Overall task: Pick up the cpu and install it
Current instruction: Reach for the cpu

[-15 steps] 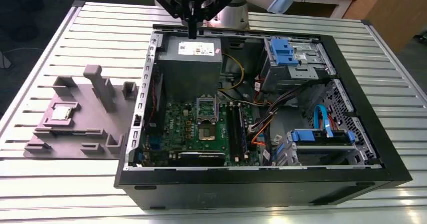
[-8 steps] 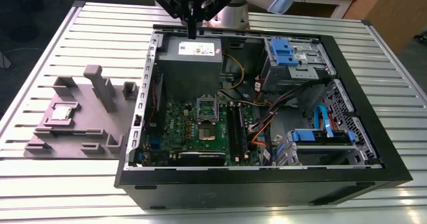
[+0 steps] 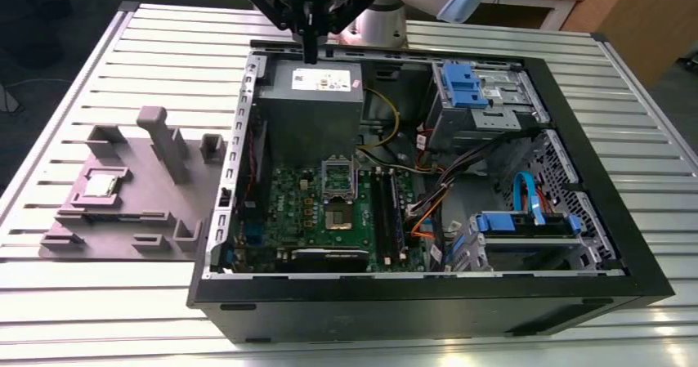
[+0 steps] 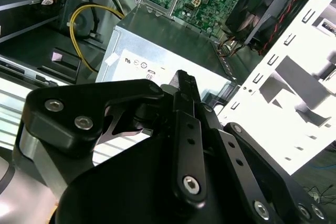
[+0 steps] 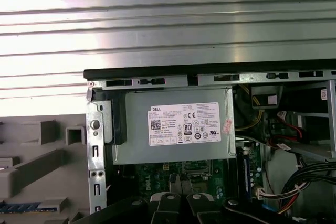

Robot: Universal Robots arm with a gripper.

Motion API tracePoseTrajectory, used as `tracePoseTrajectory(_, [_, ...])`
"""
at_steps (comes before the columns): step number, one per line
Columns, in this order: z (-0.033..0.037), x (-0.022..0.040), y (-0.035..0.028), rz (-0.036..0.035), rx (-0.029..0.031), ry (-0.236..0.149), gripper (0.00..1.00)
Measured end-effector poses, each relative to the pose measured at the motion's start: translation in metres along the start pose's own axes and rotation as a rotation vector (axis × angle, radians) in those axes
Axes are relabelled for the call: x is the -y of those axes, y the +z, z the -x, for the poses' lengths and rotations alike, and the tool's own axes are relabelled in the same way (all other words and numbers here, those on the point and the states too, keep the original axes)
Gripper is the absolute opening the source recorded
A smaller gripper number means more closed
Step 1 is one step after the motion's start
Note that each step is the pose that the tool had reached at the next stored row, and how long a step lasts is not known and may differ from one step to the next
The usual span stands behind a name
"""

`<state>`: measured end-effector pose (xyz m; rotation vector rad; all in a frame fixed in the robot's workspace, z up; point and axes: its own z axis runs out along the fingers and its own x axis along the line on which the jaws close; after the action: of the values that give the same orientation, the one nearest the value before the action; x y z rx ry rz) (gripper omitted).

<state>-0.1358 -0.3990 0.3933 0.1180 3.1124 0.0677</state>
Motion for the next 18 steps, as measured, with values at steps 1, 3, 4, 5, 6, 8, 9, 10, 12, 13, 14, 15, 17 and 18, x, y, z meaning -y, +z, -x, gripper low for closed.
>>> tracePoseTrajectory(1, [-0.0007, 0.0, 0.0, 0.0, 0.0, 0.0, 0.1])
tracePoseTrajectory(3, [-0.0023, 0.0001, -0.0001, 0.0, 0.0, 0.0, 0.1])
tracePoseTrajectory(4, [-0.003, 0.0002, -0.0001, 0.0, 0.0001, 0.0, 0.1])
tracePoseTrajectory(5, [-0.0037, 0.0003, -0.0001, 0.0, 0.0001, 0.0, 0.1])
tracePoseTrajectory(6, [-0.0045, 0.0003, -0.0001, 0.0, 0.0001, 0.0, 0.1])
tracePoseTrajectory(8, [-0.0062, 0.0004, -0.0002, -0.0001, 0.0002, 0.0, 0.1])
tracePoseTrajectory(9, [-0.0073, 0.0005, -0.0002, -0.0001, 0.0002, 0.0, 0.1])
tracePoseTrajectory(10, [-0.0085, 0.0006, -0.0002, -0.0001, 0.0003, 0.0, 0.1])
tracePoseTrajectory(12, [-0.0111, 0.0008, -0.0002, 0.0, 0.0005, 0.0, 0.1])
tracePoseTrajectory(13, [-0.0124, 0.0009, -0.0003, 0.0, 0.0006, 0.0, 0.1])
tracePoseTrajectory(14, [-0.0138, 0.001, -0.0003, 0.0, 0.0006, 0.0, 0.1])
tracePoseTrajectory(15, [-0.0152, 0.0011, -0.0003, 0.0, 0.0007, 0.0, 0.1])
tracePoseTrajectory(17, [-0.0181, 0.0013, -0.0004, 0.0, 0.001, 0.0, 0.1])
tracePoseTrajectory(18, [-0.0197, 0.0015, -0.0004, 0.0001, 0.0012, 0.0, 0.1])
